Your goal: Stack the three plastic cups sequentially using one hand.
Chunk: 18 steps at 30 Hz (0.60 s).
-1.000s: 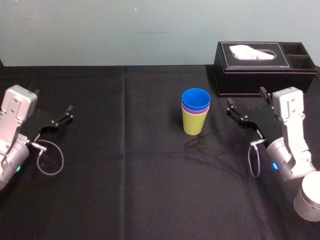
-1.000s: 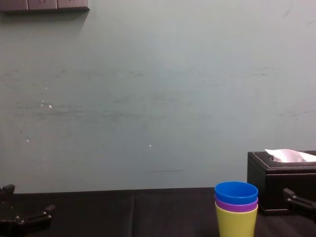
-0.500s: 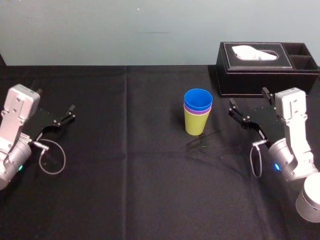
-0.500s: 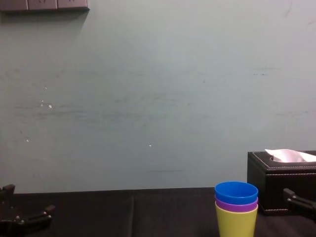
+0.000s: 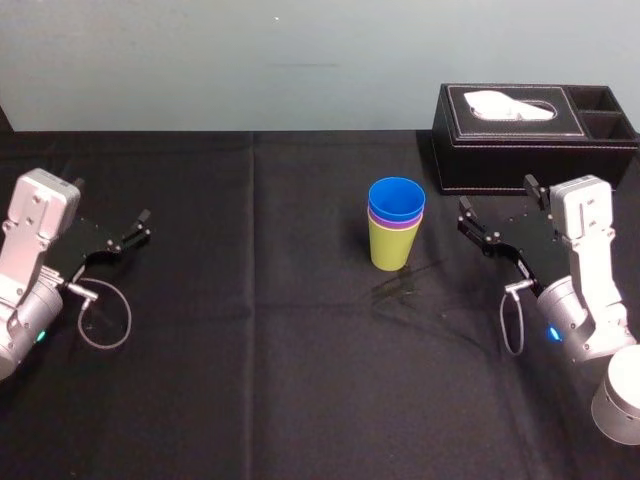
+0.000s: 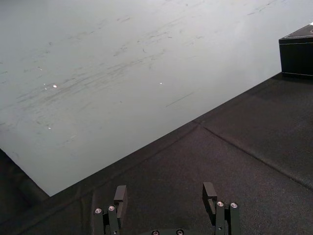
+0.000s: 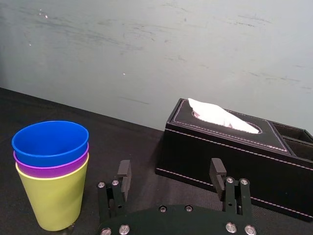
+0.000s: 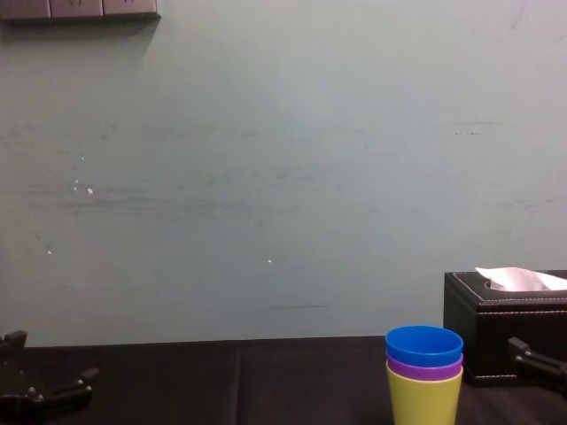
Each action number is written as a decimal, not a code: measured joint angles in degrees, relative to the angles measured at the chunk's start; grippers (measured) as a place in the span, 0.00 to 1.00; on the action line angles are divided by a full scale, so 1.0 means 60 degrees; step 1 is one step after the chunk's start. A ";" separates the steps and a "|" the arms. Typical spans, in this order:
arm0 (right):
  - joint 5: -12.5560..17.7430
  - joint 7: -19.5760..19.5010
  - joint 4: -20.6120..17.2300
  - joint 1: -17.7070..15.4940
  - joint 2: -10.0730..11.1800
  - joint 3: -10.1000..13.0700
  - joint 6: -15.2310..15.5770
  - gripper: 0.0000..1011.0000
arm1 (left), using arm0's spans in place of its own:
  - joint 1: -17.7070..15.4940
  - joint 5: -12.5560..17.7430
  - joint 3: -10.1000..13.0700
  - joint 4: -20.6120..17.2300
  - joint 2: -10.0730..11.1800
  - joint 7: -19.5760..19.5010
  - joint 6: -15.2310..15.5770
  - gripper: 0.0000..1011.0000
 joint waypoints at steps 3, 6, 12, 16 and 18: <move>0.0000 0.0000 0.0000 0.0000 -0.0001 0.0000 0.0000 0.99 | 0.0000 0.0000 0.0000 0.0000 0.0000 0.0000 0.0000 1.00; 0.0000 0.0000 0.0000 0.0000 0.0000 0.0000 0.0000 0.99 | 0.0000 0.0000 0.0000 0.0000 0.0000 0.0000 0.0000 1.00; 0.0000 0.0000 0.0000 0.0000 0.0000 0.0000 0.0000 0.99 | 0.0001 0.0000 0.0000 0.0000 0.0000 0.0000 0.0000 1.00; 0.0000 0.0000 0.0000 0.0000 0.0000 0.0000 0.0000 0.99 | 0.0000 0.0000 0.0000 0.0000 0.0000 0.0000 0.0000 1.00; 0.0000 0.0000 0.0000 0.0000 -0.0001 0.0000 -0.0001 0.99 | 0.0000 0.0000 0.0000 0.0000 0.0000 0.0000 0.0000 1.00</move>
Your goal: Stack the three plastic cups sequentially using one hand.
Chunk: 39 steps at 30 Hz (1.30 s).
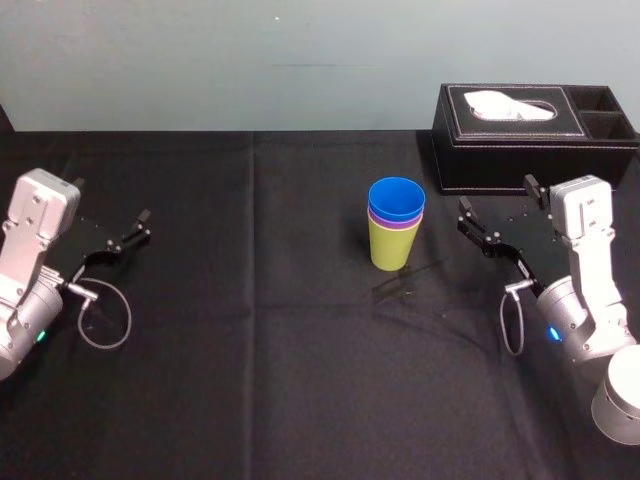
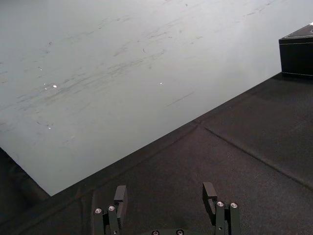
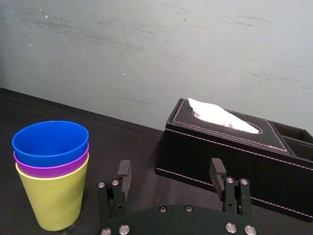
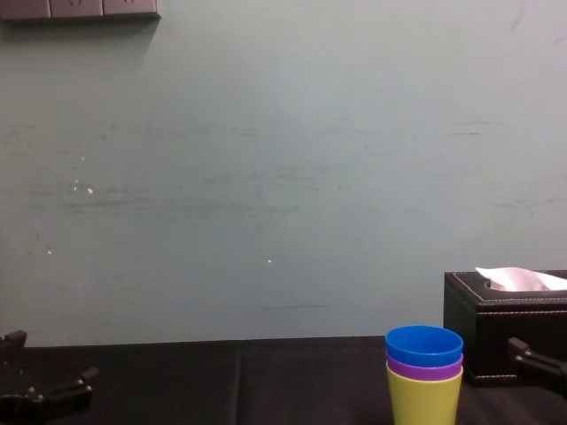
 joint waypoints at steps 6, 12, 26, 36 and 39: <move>0.0000 0.0000 0.0000 0.0000 0.0001 0.0000 0.0000 0.99 | 0.0000 0.0000 0.0000 0.0000 0.0000 0.0000 0.0000 1.00; 0.0000 0.0001 0.0000 0.0000 0.0001 0.0000 0.0000 0.99 | 0.0000 0.0000 0.0000 0.0000 0.0000 0.0000 0.0000 1.00; 0.0000 0.0001 0.0000 0.0000 0.0000 0.0000 0.0001 0.99 | 0.0000 0.0001 0.0000 0.0001 -0.0001 0.0000 0.0000 1.00; 0.0000 0.0000 0.0000 0.0000 0.0000 0.0000 0.0001 0.99 | 0.0000 0.0000 0.0000 0.0000 0.0000 0.0000 0.0000 1.00; 0.0000 0.0001 0.0000 0.0000 0.0000 0.0000 0.0001 0.99 | 0.0000 0.0000 0.0000 0.0000 0.0000 0.0000 0.0000 1.00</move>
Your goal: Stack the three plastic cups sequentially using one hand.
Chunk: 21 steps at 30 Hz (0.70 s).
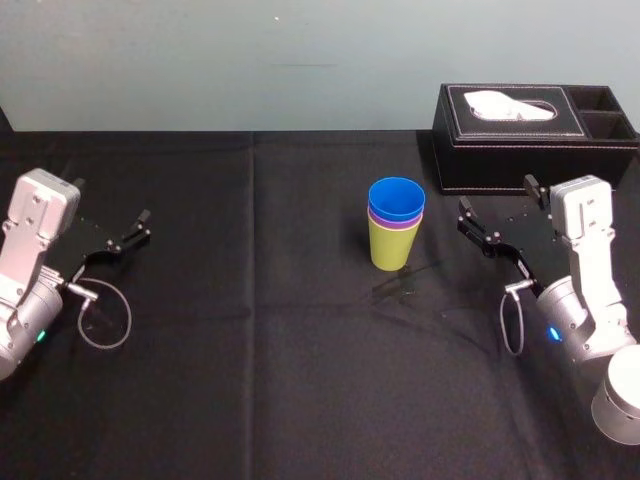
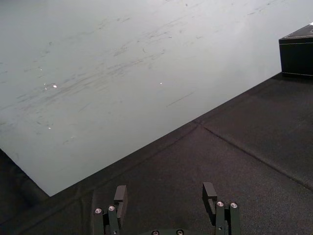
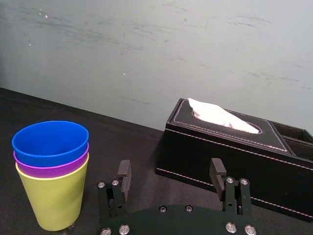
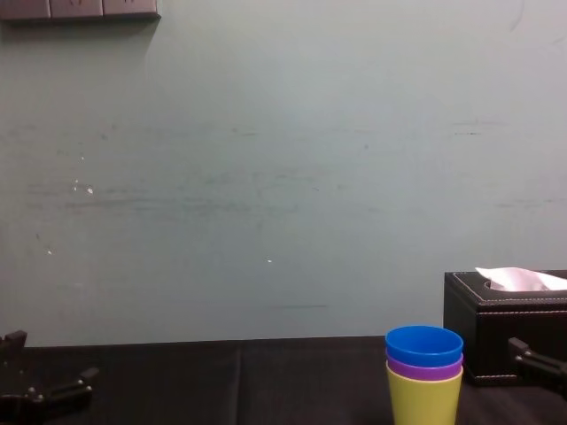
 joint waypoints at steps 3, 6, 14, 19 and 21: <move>0.0001 0.0000 0.0000 0.0001 0.0000 0.0000 -0.0001 0.99 | 0.0000 0.0000 0.0001 0.0000 0.0000 0.0000 0.0000 1.00; 0.0000 0.0000 0.0000 0.0000 0.0000 0.0000 -0.0001 0.99 | 0.0001 0.0000 0.0000 0.0000 0.0000 0.0000 0.0000 1.00; 0.0000 0.0000 0.0000 0.0000 0.0001 0.0000 0.0000 0.99 | 0.0000 0.0000 0.0001 0.0000 0.0000 0.0000 0.0000 1.00; 0.0000 0.0000 0.0000 0.0001 0.0001 0.0000 -0.0001 0.99 | 0.0000 0.0000 0.0000 0.0000 0.0000 0.0000 0.0001 1.00; 0.0000 0.0000 0.0000 0.0000 0.0000 0.0000 0.0000 0.99 | 0.0001 0.0000 0.0001 0.0000 0.0000 0.0000 0.0000 1.00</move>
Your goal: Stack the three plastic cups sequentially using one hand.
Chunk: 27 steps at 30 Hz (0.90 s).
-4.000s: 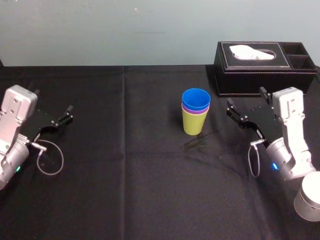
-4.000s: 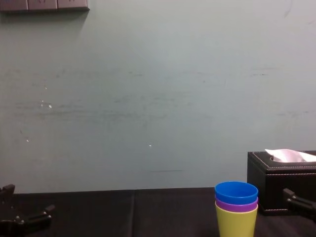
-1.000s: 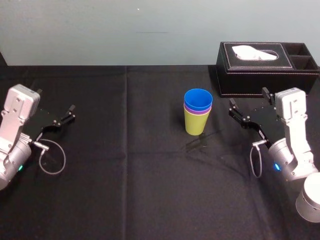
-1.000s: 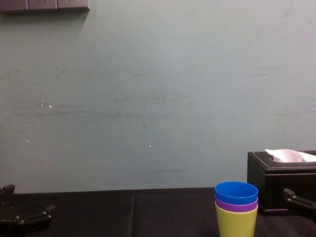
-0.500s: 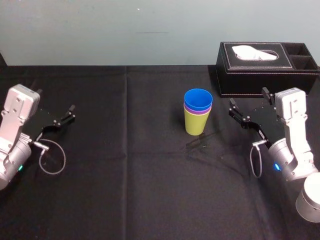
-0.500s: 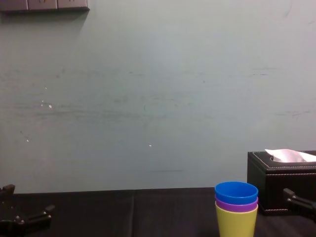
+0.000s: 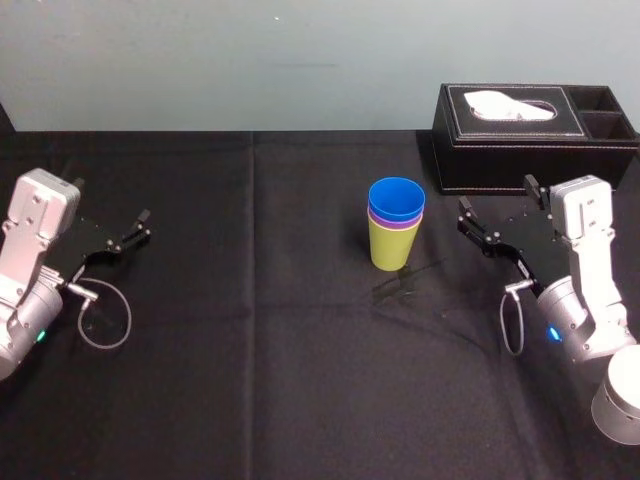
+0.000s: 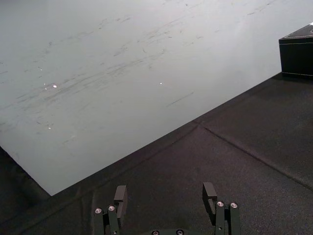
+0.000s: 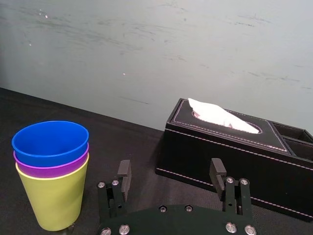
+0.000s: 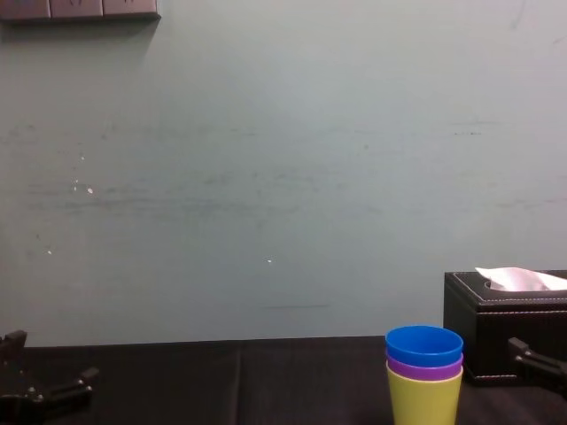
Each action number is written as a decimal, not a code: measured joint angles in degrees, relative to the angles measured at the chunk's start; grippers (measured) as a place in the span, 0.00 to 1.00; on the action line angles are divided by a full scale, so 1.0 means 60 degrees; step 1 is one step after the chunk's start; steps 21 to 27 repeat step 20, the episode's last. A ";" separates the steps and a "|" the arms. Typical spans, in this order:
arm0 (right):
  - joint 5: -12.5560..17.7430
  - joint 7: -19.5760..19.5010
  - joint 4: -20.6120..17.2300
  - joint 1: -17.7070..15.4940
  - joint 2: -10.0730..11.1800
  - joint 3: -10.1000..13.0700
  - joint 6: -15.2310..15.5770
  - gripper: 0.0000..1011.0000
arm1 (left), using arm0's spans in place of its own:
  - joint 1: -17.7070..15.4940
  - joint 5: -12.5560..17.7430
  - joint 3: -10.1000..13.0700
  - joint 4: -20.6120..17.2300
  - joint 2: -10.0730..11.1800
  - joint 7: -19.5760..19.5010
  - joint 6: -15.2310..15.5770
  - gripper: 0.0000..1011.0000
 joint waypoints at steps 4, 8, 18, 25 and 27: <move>0.0000 0.0000 0.0000 0.0000 0.0000 0.0000 0.0000 0.99 | 0.0000 0.0000 0.0000 0.0000 0.0000 0.0000 0.0000 1.00; 0.0000 0.0000 0.0000 0.0000 0.0000 0.0000 0.0000 0.99 | 0.0000 0.0000 0.0000 0.0000 0.0000 0.0000 0.0000 1.00; 0.0000 0.0000 0.0000 0.0000 0.0000 0.0000 0.0000 0.99 | 0.0000 0.0000 0.0000 0.0000 0.0000 0.0000 0.0000 1.00; 0.0000 0.0001 0.0000 0.0000 0.0000 0.0000 0.0000 0.99 | 0.0000 0.0000 0.0000 0.0000 0.0000 0.0000 0.0000 1.00; 0.0000 0.0001 0.0000 0.0000 0.0000 0.0000 0.0000 0.99 | 0.0000 0.0000 0.0000 0.0000 0.0000 0.0000 0.0000 1.00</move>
